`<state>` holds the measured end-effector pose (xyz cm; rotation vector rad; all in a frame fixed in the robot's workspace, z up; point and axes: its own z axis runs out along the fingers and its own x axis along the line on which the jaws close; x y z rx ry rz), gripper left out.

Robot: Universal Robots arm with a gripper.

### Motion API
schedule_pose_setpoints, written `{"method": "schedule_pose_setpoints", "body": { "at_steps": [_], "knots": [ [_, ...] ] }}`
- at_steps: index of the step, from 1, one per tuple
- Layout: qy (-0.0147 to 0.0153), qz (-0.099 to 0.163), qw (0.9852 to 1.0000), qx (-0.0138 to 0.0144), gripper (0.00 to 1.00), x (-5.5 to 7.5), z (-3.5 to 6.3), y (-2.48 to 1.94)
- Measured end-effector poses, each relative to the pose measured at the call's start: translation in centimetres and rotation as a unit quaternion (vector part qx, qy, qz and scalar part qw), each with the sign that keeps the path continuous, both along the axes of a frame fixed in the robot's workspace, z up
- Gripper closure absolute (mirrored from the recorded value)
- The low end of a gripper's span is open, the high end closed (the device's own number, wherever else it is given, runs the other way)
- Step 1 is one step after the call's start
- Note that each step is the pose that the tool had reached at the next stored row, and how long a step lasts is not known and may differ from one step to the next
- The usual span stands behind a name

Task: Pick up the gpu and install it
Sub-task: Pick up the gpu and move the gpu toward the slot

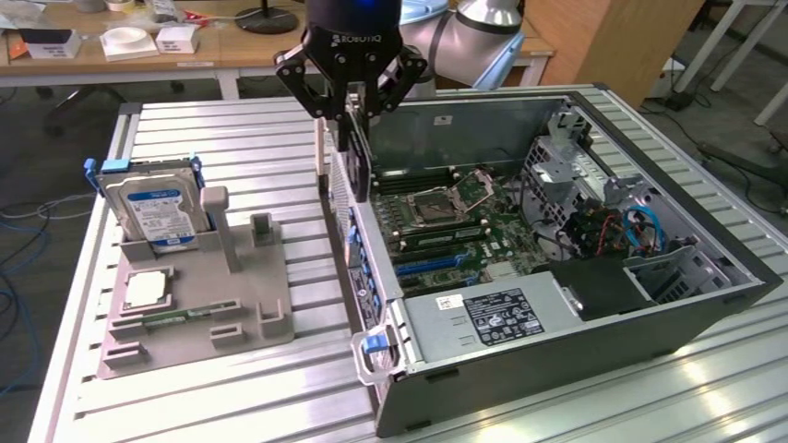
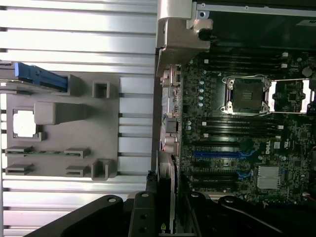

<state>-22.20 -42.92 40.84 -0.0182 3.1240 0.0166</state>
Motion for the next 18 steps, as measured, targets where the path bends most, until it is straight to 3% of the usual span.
{"method": "schedule_pose_setpoints", "body": {
  "at_steps": [18],
  "knots": [
    [0.0,0.0,1.0,0.0,0.73,0.99,0.0,0.0]
  ]
}}
